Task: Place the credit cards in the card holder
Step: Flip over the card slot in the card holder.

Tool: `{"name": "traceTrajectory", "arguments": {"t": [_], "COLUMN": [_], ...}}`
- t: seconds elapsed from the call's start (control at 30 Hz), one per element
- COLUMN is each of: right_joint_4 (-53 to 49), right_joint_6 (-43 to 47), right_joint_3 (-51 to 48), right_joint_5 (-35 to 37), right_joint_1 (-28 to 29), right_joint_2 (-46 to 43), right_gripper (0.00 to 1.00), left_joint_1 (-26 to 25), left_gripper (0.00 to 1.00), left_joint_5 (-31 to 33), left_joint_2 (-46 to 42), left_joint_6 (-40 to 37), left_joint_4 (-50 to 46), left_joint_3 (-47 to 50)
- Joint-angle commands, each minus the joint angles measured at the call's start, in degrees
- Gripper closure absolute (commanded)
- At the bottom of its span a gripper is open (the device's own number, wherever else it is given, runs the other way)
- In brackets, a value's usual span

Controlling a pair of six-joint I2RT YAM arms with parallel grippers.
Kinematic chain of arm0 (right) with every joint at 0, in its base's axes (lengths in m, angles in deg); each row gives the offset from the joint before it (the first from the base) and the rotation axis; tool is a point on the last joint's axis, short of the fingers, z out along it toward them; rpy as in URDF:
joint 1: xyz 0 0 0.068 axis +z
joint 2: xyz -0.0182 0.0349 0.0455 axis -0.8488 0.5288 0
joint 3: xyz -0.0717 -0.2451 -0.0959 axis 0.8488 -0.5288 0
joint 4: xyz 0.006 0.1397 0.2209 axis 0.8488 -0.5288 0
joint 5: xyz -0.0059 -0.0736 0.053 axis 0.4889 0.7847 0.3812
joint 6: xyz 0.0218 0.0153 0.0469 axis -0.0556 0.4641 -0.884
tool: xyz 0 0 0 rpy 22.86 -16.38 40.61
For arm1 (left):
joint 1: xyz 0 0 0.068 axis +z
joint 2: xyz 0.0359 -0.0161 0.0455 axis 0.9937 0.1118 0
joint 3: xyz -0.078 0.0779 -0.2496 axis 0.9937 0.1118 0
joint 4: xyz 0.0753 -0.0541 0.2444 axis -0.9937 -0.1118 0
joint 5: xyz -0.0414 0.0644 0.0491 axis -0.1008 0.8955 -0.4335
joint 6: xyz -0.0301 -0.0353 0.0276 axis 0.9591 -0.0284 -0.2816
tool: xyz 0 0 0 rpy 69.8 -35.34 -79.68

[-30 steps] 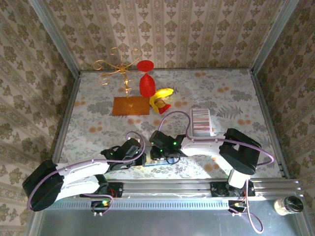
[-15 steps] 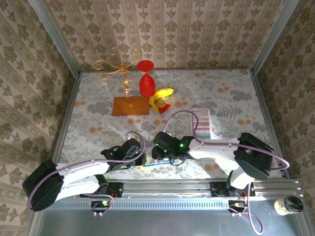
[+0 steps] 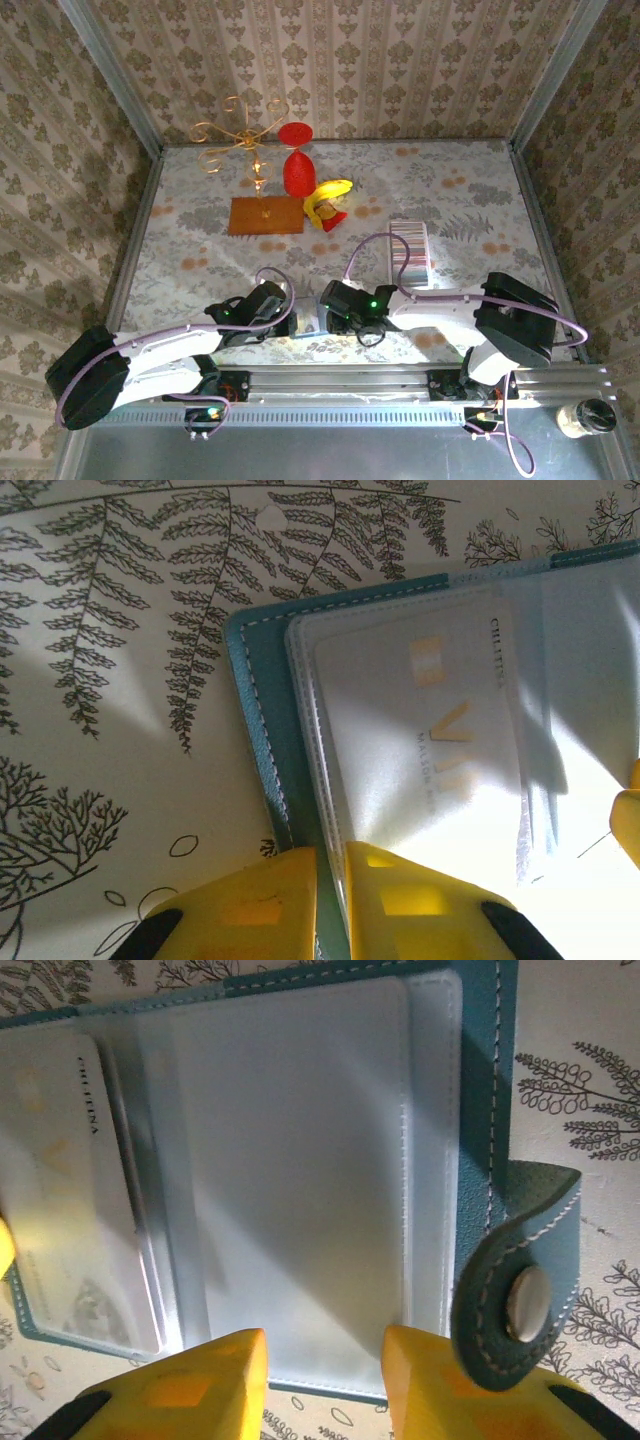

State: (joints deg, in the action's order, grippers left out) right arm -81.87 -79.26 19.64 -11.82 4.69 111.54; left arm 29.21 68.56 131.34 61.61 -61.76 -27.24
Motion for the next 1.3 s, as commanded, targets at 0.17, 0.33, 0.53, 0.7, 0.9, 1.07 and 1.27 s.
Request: {"name": "traceTrajectory", "arguments": {"t": [0.17,0.33,0.53,0.7,0.9,1.07,1.27], "right_joint_4": [-3.81,1.75,7.16,10.18,10.47,12.92,14.37], "right_joint_6": [-0.18,-1.41,-2.75,-3.91,-4.40,-4.54,-4.45], "right_joint_3": [2.49,2.63,2.56,2.14,2.02,1.57,2.36], "right_joint_5": [3.25,1.53,0.79,0.17,0.42,-0.23,-1.37], "right_joint_1": [1.46,1.57,1.57,1.57,1.66,1.84,2.10], "right_joint_2": [3.43,4.16,3.90,3.81,3.07,2.13,3.02], "right_gripper": [0.59,0.54,0.53,0.53,0.54,0.55,0.55], "left_joint_1": [-0.56,-0.53,-0.51,-0.30,0.03,0.19,0.50], "left_gripper": [0.85,0.85,0.85,0.82,0.82,0.83,0.82], "left_joint_5": [-0.46,-0.25,1.23,2.17,2.91,4.69,8.38], "left_joint_2": [-0.70,-0.79,-3.31,-6.64,-7.80,-9.43,-15.53], "left_joint_6": [-0.26,-0.07,0.12,1.07,1.12,1.67,2.30], "left_joint_4": [-1.70,-2.05,-4.07,-4.21,-5.80,-8.21,-13.12], "left_joint_3": [0.39,0.42,0.37,1.69,1.72,1.50,1.63]}}
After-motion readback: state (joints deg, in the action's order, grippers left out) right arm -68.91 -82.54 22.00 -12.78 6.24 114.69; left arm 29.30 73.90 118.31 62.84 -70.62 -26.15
